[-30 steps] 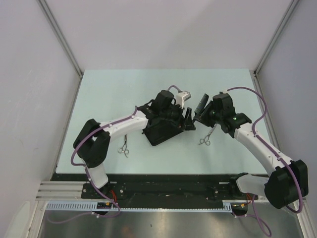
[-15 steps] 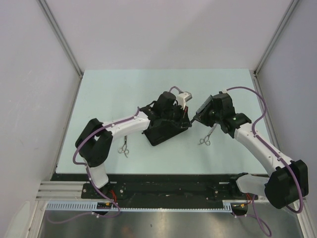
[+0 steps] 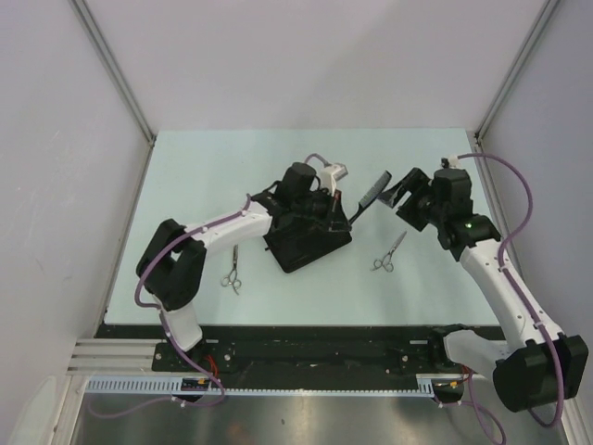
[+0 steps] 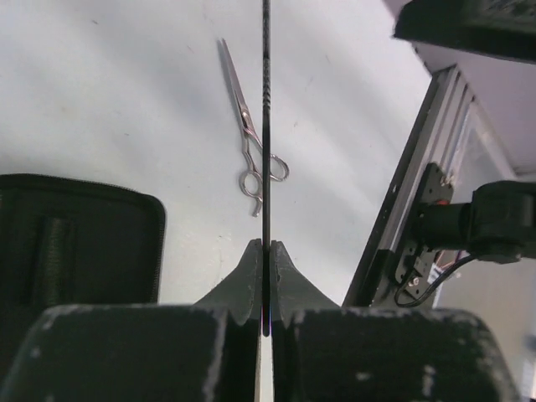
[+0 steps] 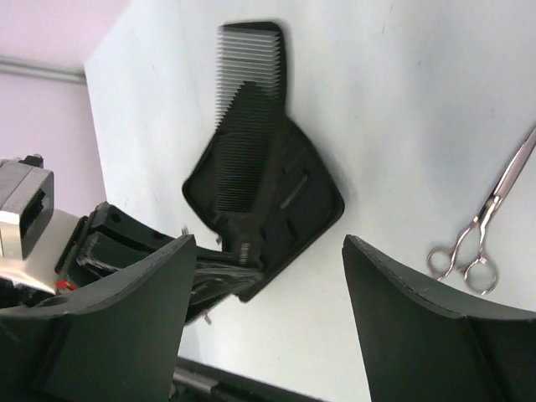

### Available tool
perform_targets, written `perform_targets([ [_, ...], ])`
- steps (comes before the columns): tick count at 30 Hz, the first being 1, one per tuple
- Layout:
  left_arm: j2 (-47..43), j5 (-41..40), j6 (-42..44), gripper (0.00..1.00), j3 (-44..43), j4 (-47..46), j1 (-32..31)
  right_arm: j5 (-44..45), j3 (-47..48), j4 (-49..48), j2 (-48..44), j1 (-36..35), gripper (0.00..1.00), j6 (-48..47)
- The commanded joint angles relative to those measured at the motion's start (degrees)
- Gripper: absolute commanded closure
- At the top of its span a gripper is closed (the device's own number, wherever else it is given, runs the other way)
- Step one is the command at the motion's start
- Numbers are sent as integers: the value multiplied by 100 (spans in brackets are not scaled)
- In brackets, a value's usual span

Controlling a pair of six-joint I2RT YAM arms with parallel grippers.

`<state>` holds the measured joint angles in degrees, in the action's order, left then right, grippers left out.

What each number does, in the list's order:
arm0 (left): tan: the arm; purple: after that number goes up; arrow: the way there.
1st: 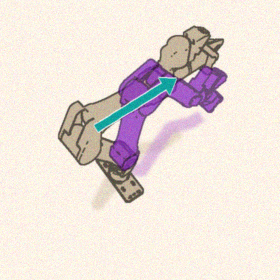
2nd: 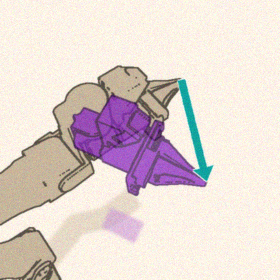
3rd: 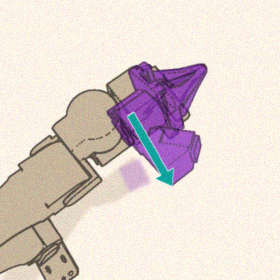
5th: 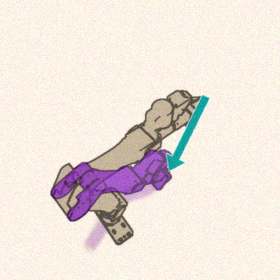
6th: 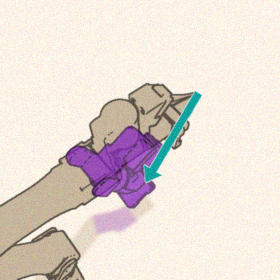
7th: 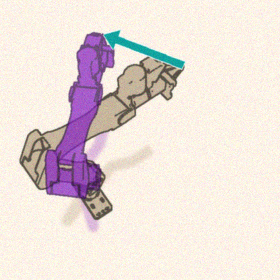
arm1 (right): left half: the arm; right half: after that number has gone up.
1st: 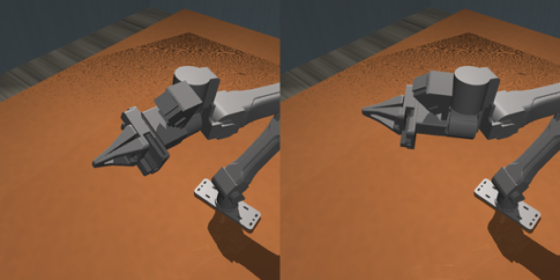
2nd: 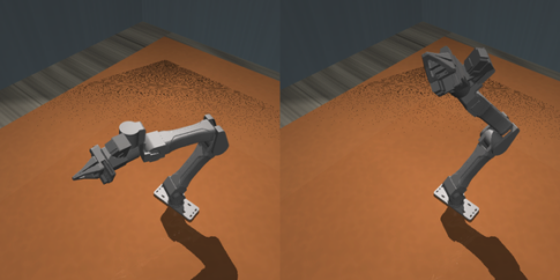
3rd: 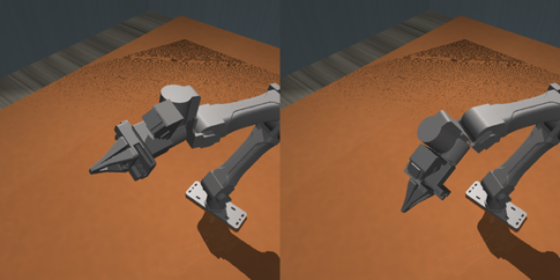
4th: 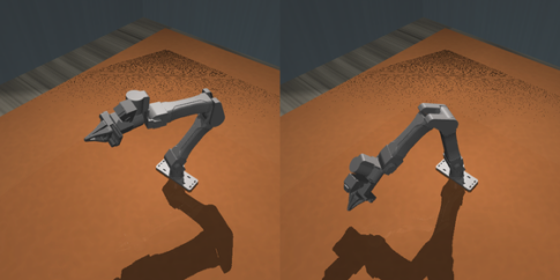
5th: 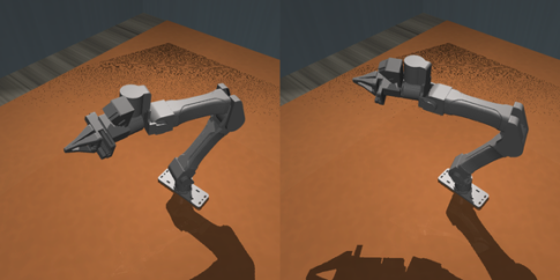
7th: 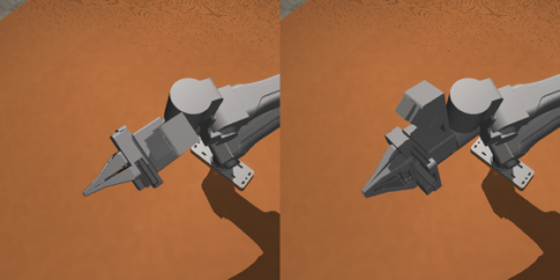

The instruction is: Sort the hair-cutting tools

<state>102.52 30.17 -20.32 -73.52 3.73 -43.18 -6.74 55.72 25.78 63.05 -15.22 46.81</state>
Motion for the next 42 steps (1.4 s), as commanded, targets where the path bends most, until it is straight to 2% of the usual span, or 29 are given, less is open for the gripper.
perform_targets([
  [1, -540, 1234, -384, 99, -259, -109, 599, -957, 263, -432, -302, 624, 24, -646],
  [4, -593, 2358, -753, 100, -400, -83, 994, -1767, 272, -994, -267, 863, 22, -962],
  [9, -689, 3195, -1123, 100, -400, -65, 1277, -3057, 500, -2057, -22, 925, 21, -1340],
  [13, -943, 3907, -1220, 100, -261, -39, 1382, -4165, 1009, -2454, 488, 925, 19, -1753],
  [16, -1189, 3935, -1046, 100, 21, -12, 1391, -4414, 1063, -2516, 612, 942, 16, -1938],
  [21, -1428, 3645, -869, 100, 355, 32, 1470, -4264, 1098, -2174, 630, 986, 14, -2299],
  [23, -1489, 3724, -825, 100, 373, 40, 1470, -4501, 1107, -2235, 682, 995, 14, -2316],
  [26, -1577, 3942, -702, 100, 426, 75, 1470, -5387, 1203, -2516, 902, 995, 14, -2176],
  [27, -1603, 3996, -632, 100, 469, 84, 1479, -5921, 1265, -2795, 1059, 995, 13, -2097],
  [30, -1726, 4084, -509, 100, 575, 119, 1479, -6487, 1301, -3104, 1210, 995, 13, -1877],
  [35, -1832, 4076, -456, 100, 689, 172, 1479, -6462, 1301, -2965, 1192, 864, 14, -2105],
  [38, -1876, 4084, -429, 100, 716, 190, 1479, -6515, 1309, -2877, 1254, 750, 18, -2158],
  [42, -1981, 4119, -342, 100, 803, 216, 1479, -6489, 1336, -2649, 1324, 705, 34, -2255],
])
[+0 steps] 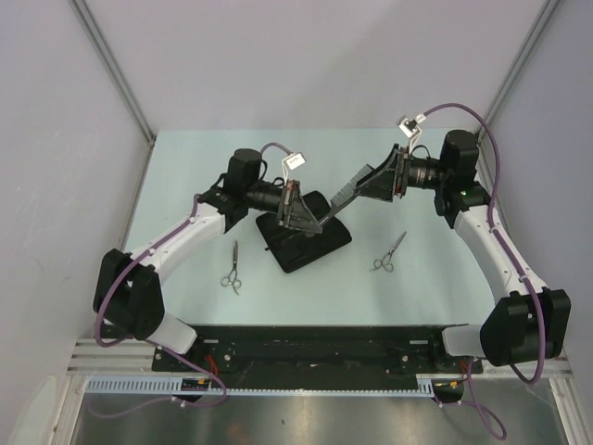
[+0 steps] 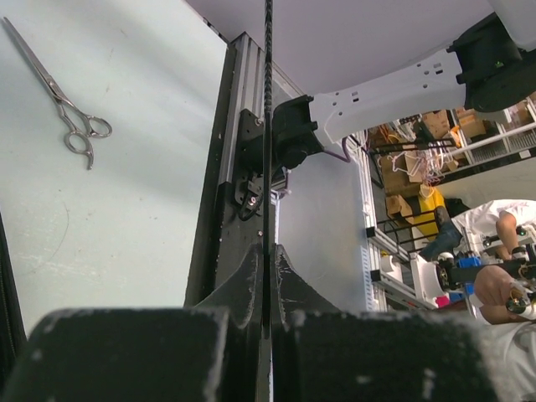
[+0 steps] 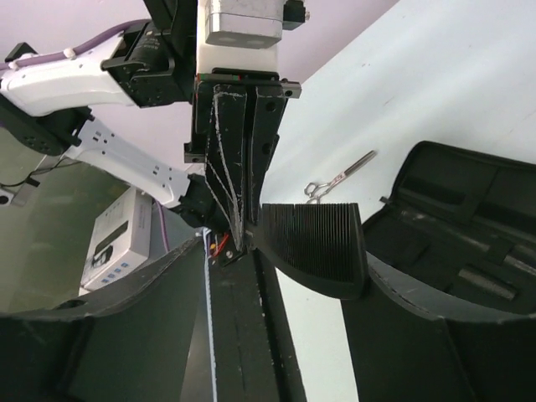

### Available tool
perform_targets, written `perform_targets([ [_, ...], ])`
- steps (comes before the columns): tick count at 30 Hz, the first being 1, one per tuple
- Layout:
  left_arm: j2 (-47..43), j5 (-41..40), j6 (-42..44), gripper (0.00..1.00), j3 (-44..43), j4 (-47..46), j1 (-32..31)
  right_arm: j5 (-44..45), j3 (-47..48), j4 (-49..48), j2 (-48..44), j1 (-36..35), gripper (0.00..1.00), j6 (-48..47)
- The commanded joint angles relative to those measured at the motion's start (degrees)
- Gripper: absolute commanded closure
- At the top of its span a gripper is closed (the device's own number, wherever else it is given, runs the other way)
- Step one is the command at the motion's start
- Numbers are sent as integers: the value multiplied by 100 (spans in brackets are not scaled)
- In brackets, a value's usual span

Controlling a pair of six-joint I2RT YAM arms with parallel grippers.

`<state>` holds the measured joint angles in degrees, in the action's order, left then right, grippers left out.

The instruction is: Sort the hair-cutting tools

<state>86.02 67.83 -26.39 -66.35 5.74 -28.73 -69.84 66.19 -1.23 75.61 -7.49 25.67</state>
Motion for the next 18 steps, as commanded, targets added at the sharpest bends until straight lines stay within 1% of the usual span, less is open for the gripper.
perform_targets([
  [1, -366, 380, 275, 99, 104, 24, 34, -144, 289, 105, 76, -77, 35, -237],
  [3, -393, 380, 301, 100, 148, 33, 34, -82, 289, 262, 102, -113, 36, -308],
  [8, -498, 450, 354, 100, 245, 59, 34, -73, 368, 299, 234, -174, 38, -326],
  [10, -533, 450, 372, 100, 271, 68, 34, -82, 412, 317, 313, -183, 41, -317],
  [15, -604, 415, 512, 100, 298, 94, 34, -187, 438, 185, 489, -165, 52, -116],
  [17, -595, 441, 512, 100, 298, 85, 34, -214, 447, -26, 542, -174, 57, -80],
  [18, -595, 459, 530, 100, 298, 94, 34, -257, 447, -52, 551, -174, 58, -54],
])
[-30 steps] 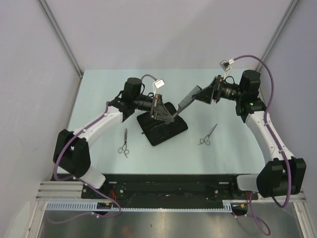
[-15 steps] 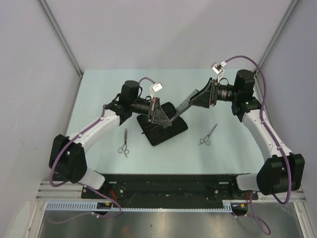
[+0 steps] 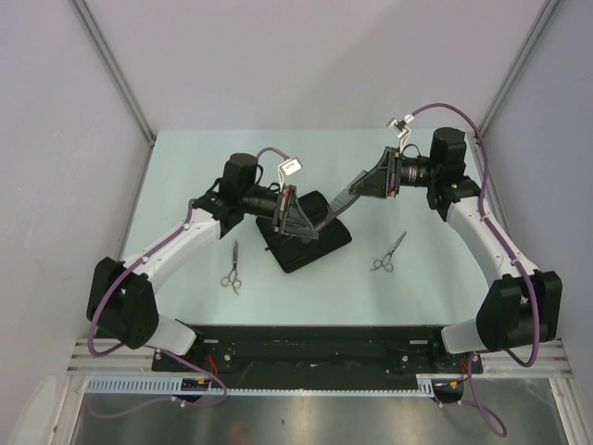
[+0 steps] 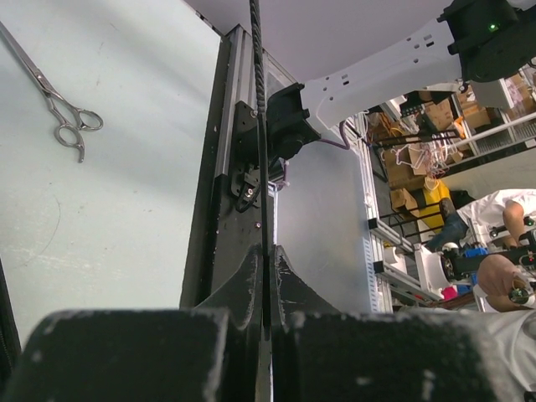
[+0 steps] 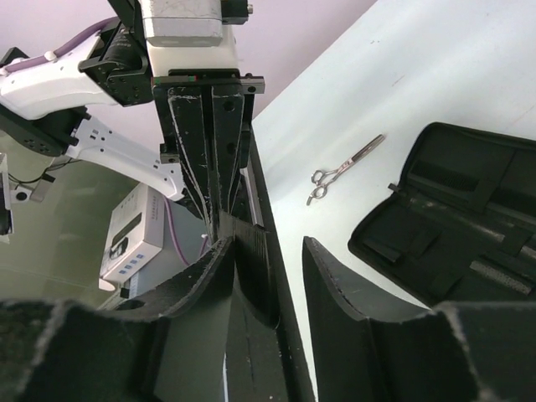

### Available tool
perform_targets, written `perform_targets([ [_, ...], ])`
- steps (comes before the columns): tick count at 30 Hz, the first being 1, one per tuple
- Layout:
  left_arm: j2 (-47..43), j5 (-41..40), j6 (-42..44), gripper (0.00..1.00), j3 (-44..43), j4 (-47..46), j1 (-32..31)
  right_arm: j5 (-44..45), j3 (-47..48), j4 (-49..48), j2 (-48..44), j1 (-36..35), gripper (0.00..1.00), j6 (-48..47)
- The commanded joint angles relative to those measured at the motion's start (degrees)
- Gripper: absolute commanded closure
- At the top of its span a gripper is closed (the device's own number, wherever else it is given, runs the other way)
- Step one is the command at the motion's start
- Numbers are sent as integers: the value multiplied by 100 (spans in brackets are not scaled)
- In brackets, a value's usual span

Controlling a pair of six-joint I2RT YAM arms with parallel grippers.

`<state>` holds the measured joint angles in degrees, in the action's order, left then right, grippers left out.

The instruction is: Sort the hair-cutting tools

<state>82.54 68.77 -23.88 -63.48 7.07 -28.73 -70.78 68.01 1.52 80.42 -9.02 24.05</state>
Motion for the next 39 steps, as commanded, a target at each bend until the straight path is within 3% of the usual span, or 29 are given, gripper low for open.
perform_targets([
  [1, -247, 374, 287, 100, 20, -39, 34, -164, 266, -336, 87, -21, 58, 126],
  [6, -230, 409, 322, 100, 64, -13, 34, -330, 266, -398, 131, 14, 58, 108],
  [11, -230, 497, 366, 100, 108, -13, 34, -725, 266, -757, 210, 110, 46, 345],
  [14, -204, 532, 384, 100, 99, -21, 34, -1015, 257, -924, 228, 163, 47, 372],
  [20, -160, 567, 402, 100, 38, 5, 34, -1245, 266, -1171, 290, 155, 60, 504],
  [26, -142, 576, 410, 100, 82, 31, 34, -1350, 266, -1662, 386, 111, 65, 855],
  [28, -124, 515, 419, 100, 82, 22, 34, -1411, 266, -1847, 421, 93, 78, 1047],
  [29, -142, 453, 428, 99, 82, 40, 34, -1455, 266, -1961, 474, 76, 92, 1110],
  [30, -159, 305, 445, 97, 73, 40, 34, -1473, 266, -1980, 483, 75, 100, 1128],
  [31, -194, 182, 454, 89, 47, 40, 43, -1499, 266, -1971, 501, 84, 100, 1119],
  [33, -247, -82, 376, 63, -84, 49, 78, -1517, 266, -1954, 527, 163, 100, 1119],
  [35, -352, -530, 305, 26, -164, 66, 192, -1378, 266, -1980, 588, 277, 100, 1180],
  [38, -545, -1311, 235, 3, -77, 93, 482, -1167, 266, -2173, 703, 514, 100, 1382],
  [39, -581, -1549, 191, 1, -24, 93, 587, -1079, 266, -2156, 790, 558, 100, 1391],
])
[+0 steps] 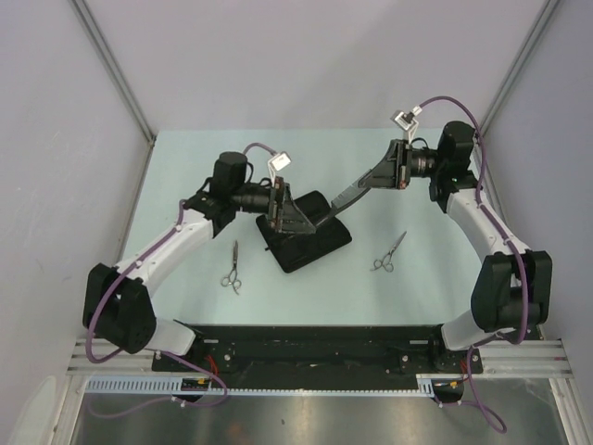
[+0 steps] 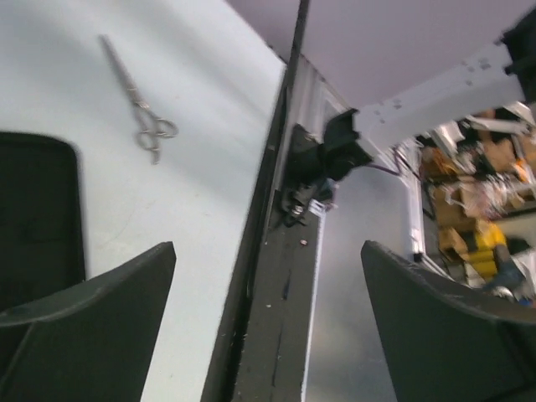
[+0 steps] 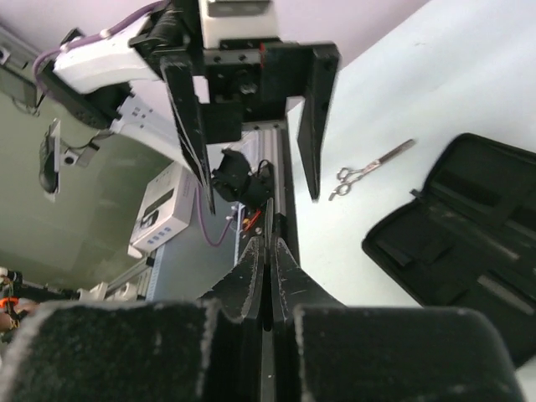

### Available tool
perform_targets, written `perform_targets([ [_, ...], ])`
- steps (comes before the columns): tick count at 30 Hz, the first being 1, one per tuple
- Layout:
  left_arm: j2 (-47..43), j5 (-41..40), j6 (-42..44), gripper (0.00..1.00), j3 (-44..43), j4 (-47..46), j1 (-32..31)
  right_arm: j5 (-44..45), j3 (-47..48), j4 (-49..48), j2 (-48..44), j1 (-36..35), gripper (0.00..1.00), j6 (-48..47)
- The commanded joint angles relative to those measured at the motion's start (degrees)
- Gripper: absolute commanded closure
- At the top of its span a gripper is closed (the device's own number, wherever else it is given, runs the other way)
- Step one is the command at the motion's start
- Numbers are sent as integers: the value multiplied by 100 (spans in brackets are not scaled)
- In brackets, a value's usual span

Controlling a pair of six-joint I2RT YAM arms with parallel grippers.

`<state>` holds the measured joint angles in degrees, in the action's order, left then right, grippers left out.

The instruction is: Sort the hair-cutting tools

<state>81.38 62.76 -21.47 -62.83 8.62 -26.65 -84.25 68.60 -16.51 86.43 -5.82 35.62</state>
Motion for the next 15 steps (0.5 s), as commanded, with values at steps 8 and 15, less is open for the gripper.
perform_targets([
  [8, -414, -2795, -717, 9, 429, 156, 1206, 2060, 207, 25, 839, 407, 100, 200],
  [15, 553, -4139, -929, 42, 307, 851, 1233, 3133, 215, -316, 1490, 143, 100, 86],
])
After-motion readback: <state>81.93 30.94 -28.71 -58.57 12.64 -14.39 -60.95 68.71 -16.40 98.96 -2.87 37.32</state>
